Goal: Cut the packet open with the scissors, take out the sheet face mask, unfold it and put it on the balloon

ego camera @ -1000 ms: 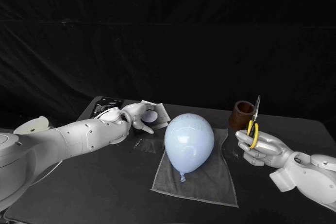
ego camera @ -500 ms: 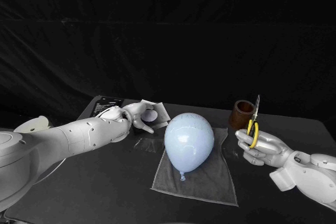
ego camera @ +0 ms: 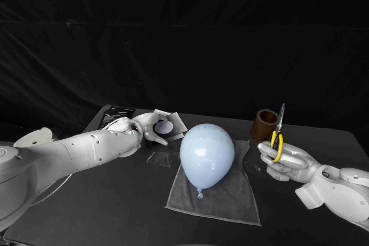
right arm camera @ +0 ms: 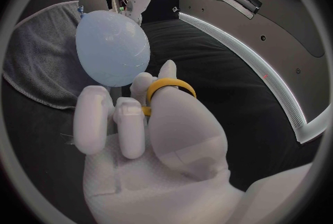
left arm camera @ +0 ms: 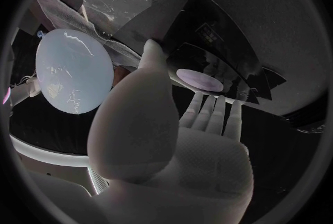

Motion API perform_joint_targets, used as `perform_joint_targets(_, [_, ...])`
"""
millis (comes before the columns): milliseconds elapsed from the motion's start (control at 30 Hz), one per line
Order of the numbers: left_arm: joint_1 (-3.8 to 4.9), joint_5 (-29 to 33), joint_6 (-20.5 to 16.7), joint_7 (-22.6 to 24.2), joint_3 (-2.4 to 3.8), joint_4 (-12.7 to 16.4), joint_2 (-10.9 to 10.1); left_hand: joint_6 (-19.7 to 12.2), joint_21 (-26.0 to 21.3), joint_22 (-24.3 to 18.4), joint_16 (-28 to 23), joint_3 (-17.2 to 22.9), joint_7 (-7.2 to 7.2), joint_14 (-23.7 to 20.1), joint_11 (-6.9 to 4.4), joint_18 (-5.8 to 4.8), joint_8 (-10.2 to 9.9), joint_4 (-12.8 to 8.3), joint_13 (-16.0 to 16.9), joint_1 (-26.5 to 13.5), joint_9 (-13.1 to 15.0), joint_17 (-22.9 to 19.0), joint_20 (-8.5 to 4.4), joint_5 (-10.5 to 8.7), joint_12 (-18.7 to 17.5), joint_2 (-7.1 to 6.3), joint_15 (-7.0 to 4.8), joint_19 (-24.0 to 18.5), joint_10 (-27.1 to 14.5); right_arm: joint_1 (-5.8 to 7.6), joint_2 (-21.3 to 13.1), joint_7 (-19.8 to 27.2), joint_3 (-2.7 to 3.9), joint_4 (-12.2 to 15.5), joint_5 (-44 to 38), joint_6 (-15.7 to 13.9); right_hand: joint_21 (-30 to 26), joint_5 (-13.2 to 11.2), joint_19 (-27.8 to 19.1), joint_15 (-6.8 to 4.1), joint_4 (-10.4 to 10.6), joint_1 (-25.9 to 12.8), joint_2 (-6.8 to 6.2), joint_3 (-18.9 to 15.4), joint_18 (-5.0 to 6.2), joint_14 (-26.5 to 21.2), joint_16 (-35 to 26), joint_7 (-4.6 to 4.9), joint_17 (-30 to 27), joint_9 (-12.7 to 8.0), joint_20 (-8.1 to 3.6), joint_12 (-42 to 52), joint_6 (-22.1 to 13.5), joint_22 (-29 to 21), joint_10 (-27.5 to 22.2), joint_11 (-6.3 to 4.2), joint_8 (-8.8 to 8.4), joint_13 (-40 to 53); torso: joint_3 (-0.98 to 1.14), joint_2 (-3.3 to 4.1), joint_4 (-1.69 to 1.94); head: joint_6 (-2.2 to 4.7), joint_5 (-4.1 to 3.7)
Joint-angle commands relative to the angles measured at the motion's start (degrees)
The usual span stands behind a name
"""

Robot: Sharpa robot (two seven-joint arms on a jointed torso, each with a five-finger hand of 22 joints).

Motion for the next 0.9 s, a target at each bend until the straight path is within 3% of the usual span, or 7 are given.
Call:
perform_joint_targets(33, [0.08,2.2,-3.5,2.4,0.2,0.5,-0.2,0.0,0.1,-0.1,0.2,-0.6,2.26,-0.1,-0.02,0.6,0.2,-0.1,0.0,-0.4,-0.1,-0.3,0.03,-0.2,0.1,-0.31,0.07,-0.2,0.2,0.03,0.0,0.5,0.06,0.0,-0.5,0.3,0.1,-0.1,0.2,-0.62,0.0,-0.1,0.62,-0.4,0.61,5.6,0.2,-3.12,13.8,14.0,-0.05,34.5,9.1,3.3,25.5,-5.26,7.65,32.5,-0.03,0.03,0.0,-0.02,0.03])
perform_joint_targets(100, [0.15,2.4,-3.6,2.5,0.33,0.6,-0.4,-0.2,0.0,-0.2,0.0,-0.9,2.02,-0.5,-0.01,0.34,0.1,-0.1,-0.1,-0.5,-0.2,-0.5,0.11,-0.21,0.0,-0.37,0.15,-0.5,-0.1,0.03,0.0,0.5,0.06,0.0,-0.5,0.3,0.1,-0.1,0.2,-0.62,0.0,-0.1,0.62,-0.4,0.61,5.6,0.2,-3.12,13.8,14.0,-0.05,34.5,9.1,3.3,25.5,-5.26,7.65,32.5,-0.05,0.04,0.01,0.01,0.06])
perform_joint_targets(467, [1.1,2.5,-2.6,0.4,0.94,0.4,-0.2,-3.8,-0.8,-0.7,-2.1,-3.3,0.61,-6.0,-1.56,-3.21,-1.3,-0.1,-0.7,-1.3,-1.9,-3.1,0.28,-0.26,-1.2,-0.75,0.56,-2.8,-5.1,0.03,0.2,0.5,0.06,-0.1,-0.5,0.2,0.1,-0.1,0.2,-0.62,0.0,-0.1,0.62,-0.4,0.61,5.6,0.2,-3.12,13.8,14.0,-0.05,34.5,9.1,3.3,25.5,-5.26,7.65,32.5,0.04,0.02,-0.07,-0.01,0.22])
perform_joint_targets(733, [1.2,2.1,0.6,-2.5,0.98,-1.4,1.8,-7.7,-1.4,-1.0,-2.9,-4.0,0.92,-9.0,-1.57,-3.53,-2.7,-0.1,-1.0,-2.4,-3.8,-4.4,0.37,-0.41,-1.6,-0.94,0.59,-4.8,-9.2,0.03,0.3,0.5,0.06,-0.1,-0.5,0.2,0.0,-0.1,0.2,-0.65,-0.1,0.0,0.8,-0.5,0.63,5.6,0.2,-3.18,13.8,14.1,-0.08,34.5,9.3,3.3,25.5,-5.31,7.65,32.4,0.02,0.09,-0.08,-0.15,0.21])
perform_joint_targets(800, [1.14,2.1,1.5,-3.1,0.98,-2.2,2.6,-10.8,-1.8,-1.3,-3.4,-4.1,1.73,-11.2,-0.66,-3.57,-3.9,-0.1,-1.3,-4.1,-5.1,-5.3,0.42,-0.47,-1.7,-1.03,0.81,-6.1,-12.4,0.03,0.3,0.5,0.06,-0.1,-0.5,0.2,0.0,-0.1,0.2,-0.65,-0.1,0.0,0.8,-0.5,0.63,5.6,0.2,-3.18,13.8,14.1,-0.08,34.5,9.3,3.3,25.5,-5.31,7.65,32.4,0.02,0.06,-0.08,-0.16,0.2])
perform_joint_targets(900, [1.09,2.0,2.4,-3.6,0.98,-2.8,3.3,-12.5,-2.0,-1.4,-3.4,-4.0,2.71,-12.3,-0.22,-3.54,-4.5,-0.1,-1.3,-4.5,-6.0,-5.8,0.43,-0.45,-1.8,-1.06,0.89,-6.7,-14.2,0.03,0.4,0.6,0.06,-0.1,-0.5,0.2,0.0,-0.1,0.2,-0.65,-0.1,0.0,0.8,-0.5,0.63,5.6,0.2,-3.18,13.8,14.1,-0.08,34.5,9.3,3.3,25.5,-5.31,7.65,32.4,0.02,0.07,-0.11,-0.25,0.18])
